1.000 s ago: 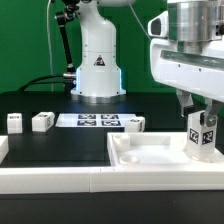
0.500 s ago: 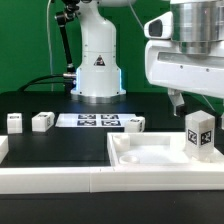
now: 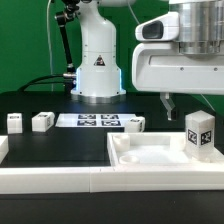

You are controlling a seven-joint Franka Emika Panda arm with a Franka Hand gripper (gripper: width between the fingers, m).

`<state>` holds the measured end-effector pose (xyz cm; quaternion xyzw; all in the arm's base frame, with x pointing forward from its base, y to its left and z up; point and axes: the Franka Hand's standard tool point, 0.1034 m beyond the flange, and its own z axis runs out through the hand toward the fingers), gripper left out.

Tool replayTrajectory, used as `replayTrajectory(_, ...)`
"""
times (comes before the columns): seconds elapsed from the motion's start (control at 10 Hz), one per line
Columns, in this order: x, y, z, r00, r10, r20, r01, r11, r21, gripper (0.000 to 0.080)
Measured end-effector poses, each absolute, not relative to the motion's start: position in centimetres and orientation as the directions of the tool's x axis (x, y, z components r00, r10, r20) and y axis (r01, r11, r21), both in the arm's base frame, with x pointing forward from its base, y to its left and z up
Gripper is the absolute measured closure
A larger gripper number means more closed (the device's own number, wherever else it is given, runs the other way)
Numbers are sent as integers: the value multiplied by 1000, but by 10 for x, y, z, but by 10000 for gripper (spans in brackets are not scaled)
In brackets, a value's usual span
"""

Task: Assemble square table

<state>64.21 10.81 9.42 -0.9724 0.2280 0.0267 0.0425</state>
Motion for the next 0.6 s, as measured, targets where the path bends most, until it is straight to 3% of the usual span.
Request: replayTrajectory(0.6, 642, 110, 94, 999, 24, -31, 21, -995, -97, 150)
